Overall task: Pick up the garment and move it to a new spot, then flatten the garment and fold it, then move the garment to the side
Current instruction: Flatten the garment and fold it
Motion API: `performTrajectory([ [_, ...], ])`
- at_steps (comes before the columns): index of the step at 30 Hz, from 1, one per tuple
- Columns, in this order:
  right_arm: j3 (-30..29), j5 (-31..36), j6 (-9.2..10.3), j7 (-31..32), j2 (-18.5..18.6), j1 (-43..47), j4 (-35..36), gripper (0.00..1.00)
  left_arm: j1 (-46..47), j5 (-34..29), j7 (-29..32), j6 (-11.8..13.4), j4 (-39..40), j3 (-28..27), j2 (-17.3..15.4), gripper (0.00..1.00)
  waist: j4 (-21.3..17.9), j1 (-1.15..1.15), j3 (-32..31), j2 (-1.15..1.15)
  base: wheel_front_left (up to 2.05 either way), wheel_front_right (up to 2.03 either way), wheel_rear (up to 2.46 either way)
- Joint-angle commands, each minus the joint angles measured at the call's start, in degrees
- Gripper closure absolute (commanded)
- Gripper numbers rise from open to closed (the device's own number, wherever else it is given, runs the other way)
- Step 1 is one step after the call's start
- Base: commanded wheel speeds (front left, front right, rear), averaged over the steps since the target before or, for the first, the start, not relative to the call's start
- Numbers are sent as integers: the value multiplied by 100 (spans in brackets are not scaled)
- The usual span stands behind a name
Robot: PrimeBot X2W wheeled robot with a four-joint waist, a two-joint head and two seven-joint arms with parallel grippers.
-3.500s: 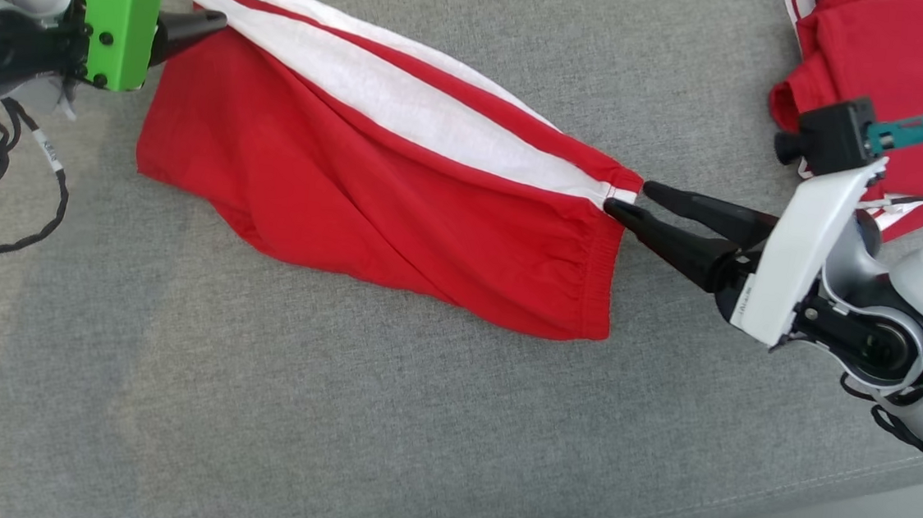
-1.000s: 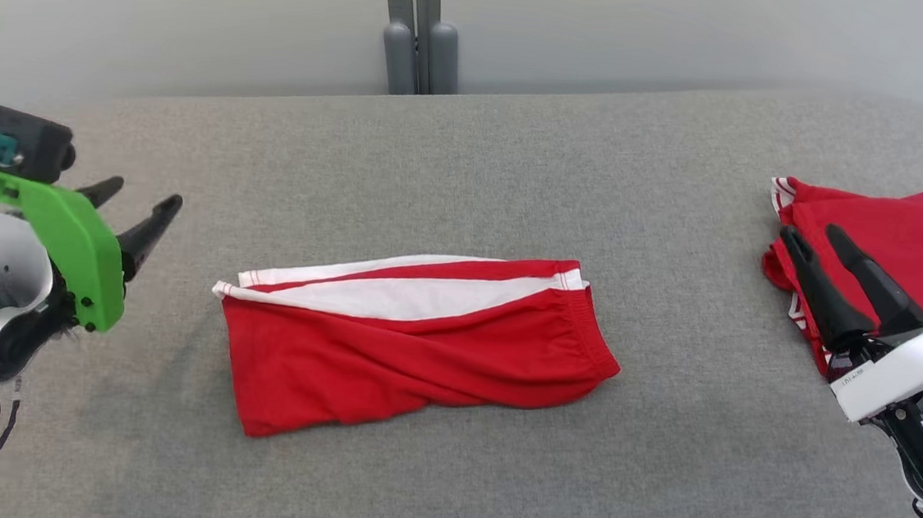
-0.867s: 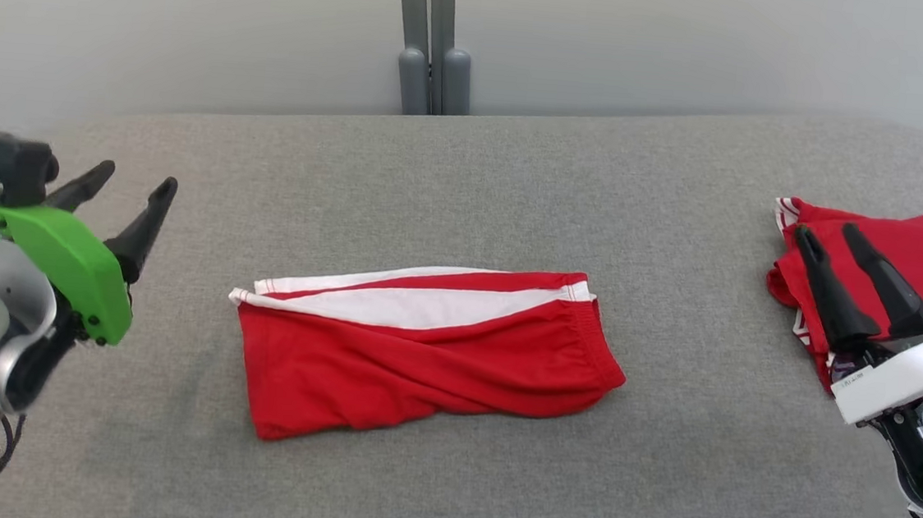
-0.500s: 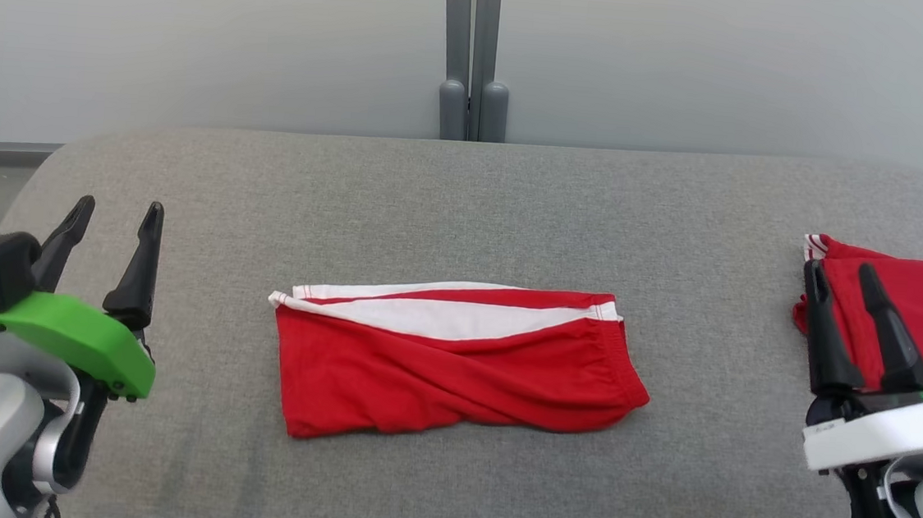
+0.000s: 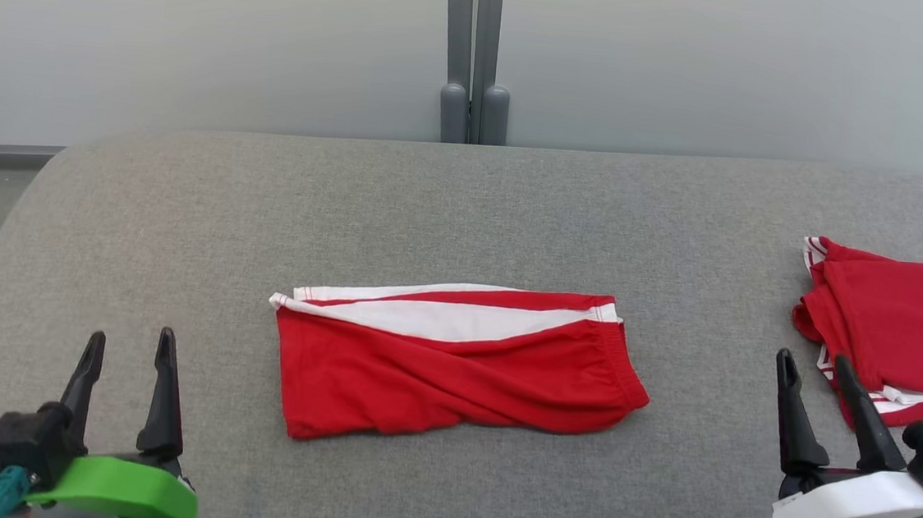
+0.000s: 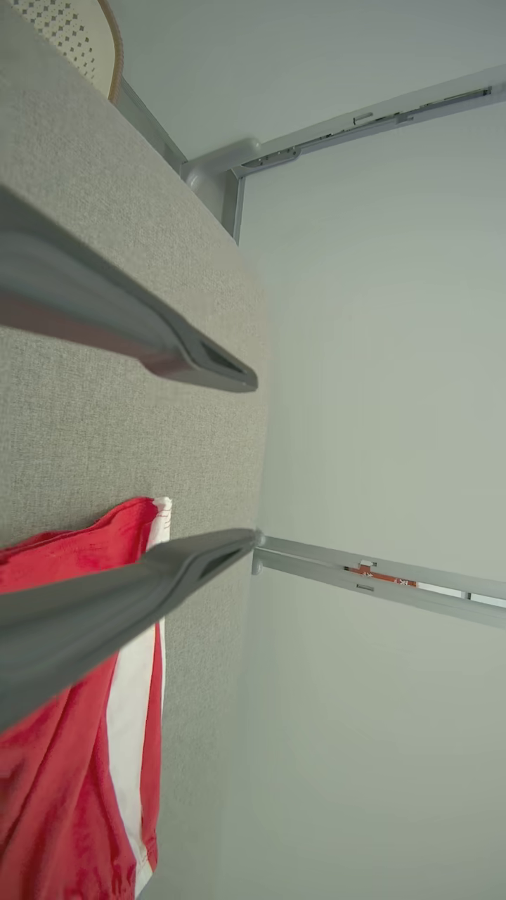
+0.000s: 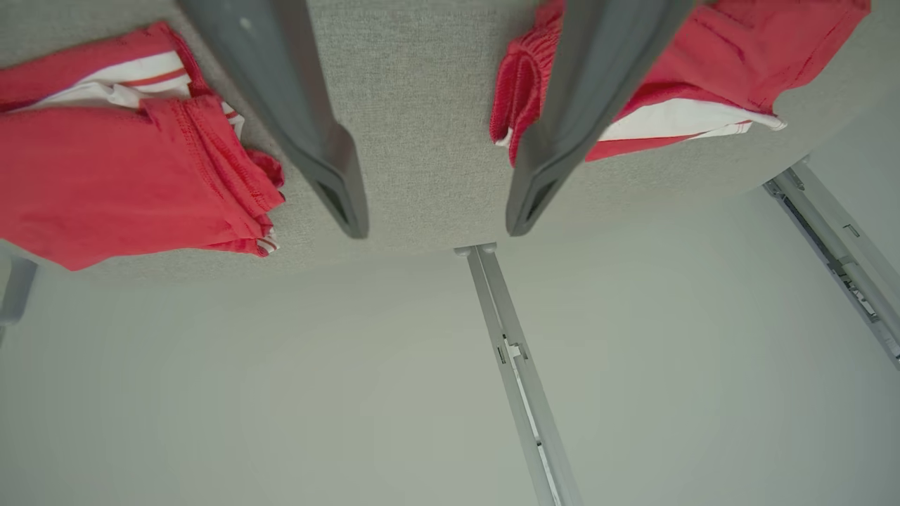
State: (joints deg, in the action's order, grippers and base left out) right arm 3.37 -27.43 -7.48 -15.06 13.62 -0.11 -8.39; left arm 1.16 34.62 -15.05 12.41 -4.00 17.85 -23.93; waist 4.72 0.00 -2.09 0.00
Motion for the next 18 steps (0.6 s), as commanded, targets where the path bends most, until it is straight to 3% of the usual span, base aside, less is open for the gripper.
performTrajectory([
  [1,6,65,-3,-10,-35,80,-107,0,-185,-185,-13,-129,-54,-161,164,0,-23,0,5,0,0,0,0],
  [9,191,55,-3,-12,-54,-123,-483,0,-391,-808,-13,-796,-289,-631,882,0,48,0,88,0,0,0,0],
  [18,924,-276,-3,354,-13,-973,-1473,0,-194,-1304,-13,-1293,-619,-718,1358,0,397,0,189,0,0,0,0],
])
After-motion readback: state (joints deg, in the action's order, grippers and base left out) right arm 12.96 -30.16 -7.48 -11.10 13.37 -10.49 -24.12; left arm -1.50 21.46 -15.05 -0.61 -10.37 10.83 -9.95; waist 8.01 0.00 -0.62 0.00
